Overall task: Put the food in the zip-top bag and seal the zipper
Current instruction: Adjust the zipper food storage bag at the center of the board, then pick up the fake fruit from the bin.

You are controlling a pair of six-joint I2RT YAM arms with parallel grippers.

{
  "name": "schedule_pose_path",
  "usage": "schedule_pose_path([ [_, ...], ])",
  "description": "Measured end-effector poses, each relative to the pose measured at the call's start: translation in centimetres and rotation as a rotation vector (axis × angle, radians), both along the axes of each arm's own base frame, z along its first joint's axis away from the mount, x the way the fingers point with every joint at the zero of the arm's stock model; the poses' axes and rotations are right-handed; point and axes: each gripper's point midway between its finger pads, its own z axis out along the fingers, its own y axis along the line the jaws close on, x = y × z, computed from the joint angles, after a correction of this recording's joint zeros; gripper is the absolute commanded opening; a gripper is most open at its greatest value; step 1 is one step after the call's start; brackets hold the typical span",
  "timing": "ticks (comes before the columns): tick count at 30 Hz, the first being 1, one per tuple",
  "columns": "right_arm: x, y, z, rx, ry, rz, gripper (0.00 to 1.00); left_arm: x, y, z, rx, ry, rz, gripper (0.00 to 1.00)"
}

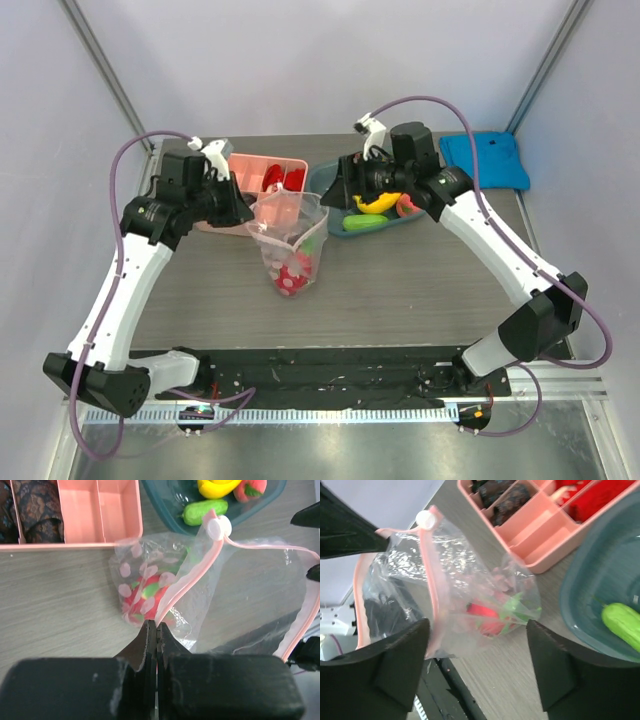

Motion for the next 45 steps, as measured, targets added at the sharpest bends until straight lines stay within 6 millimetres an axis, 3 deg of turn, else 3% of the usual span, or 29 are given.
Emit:
schedule_pose_path([
  [4,2.9,-3.0,0.3,-0.008,-0.036,-0.085,0.89,1.3,-0.5,-0.2,-0.019,0.002,0.019,0.00],
  [9,7.6,-8.6,-0.4,-0.079,-0.093,-0.267,0.90,2.3,-0.9,-0.6,-0.033,0.016,0.027,0.00],
  [12,10.6,-11.5,-2.8,-0.168,-0.090,-0.369,0.93,2.8,-1.1,-0.7,-0.034,0.019,0.025,0.00],
  [14,11.8,-12.3,-5.4,-0.243,-0.083,-0.360,0.93,3.0,-1.2,-0.7,-0.034,0.018,0.025,0.00],
  [18,13.1,-12.4,-10.7,-0.394,-0.066,-0.230,0.90,3.2,-1.3,-0.8,-0.032,0.019,0.024,0.00],
  [21,14.5,-11.7,-13.4,-0.480,-0.070,-0.111,0.88,3.2,-1.2,-0.9,-0.029,0.019,0.023,0.00],
  [32,18.9,-7.3,-17.8,-0.569,-0.107,0.093,0.78,3.7,-1.2,-1.5,-0.011,0.025,0.019,0.00],
  [39,18.6,-5.9,-21.8,-0.599,-0.027,0.138,0.71,3.9,-1.1,-1.7,-0.001,0.024,0.017,0.00],
  [45,17.6,-6.0,-24.7,-0.608,0.070,0.136,0.58,3.9,-1.1,-1.7,0.004,0.021,0.017,0.00],
])
